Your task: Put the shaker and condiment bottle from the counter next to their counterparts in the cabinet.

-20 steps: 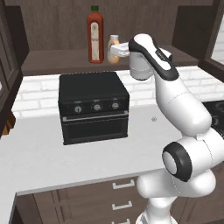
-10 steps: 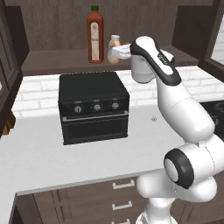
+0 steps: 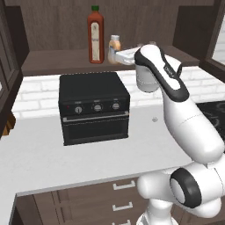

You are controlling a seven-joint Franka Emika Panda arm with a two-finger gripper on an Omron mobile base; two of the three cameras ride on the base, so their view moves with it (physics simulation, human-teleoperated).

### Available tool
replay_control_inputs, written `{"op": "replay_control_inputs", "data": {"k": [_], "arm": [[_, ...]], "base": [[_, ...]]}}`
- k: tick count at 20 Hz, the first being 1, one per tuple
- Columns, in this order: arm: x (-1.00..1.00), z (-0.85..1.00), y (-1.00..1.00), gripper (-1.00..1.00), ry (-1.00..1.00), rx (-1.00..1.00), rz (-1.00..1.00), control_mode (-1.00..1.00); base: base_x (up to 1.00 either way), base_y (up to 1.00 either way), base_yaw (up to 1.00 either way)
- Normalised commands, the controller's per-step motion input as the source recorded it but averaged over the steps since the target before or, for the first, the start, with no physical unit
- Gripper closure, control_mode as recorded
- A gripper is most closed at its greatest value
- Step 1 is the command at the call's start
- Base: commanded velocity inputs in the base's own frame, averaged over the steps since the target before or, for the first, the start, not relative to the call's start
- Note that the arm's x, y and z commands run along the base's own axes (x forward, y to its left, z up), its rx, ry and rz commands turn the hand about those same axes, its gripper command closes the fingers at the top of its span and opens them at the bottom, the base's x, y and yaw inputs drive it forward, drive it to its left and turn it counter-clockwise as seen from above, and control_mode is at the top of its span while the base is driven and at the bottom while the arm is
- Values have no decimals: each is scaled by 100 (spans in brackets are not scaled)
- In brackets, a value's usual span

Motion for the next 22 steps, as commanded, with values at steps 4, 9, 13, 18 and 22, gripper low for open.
{"op": "replay_control_inputs", "data": {"k": [4, 9, 13, 18, 22], "arm": [[-52, 0, -15, -100, 0, 0, 0, -100], [-64, -3, -22, -100, 0, 0, 0, -100], [-82, -26, -17, -100, 10, 0, 0, -100], [-85, -66, -14, -100, 22, -9, 0, -100], [-90, -86, -17, -100, 24, -16, 0, -100]], "base": [[0, 0, 0], [0, 0, 0], [0, 0, 0], [0, 0, 0], [0, 0, 0]]}}
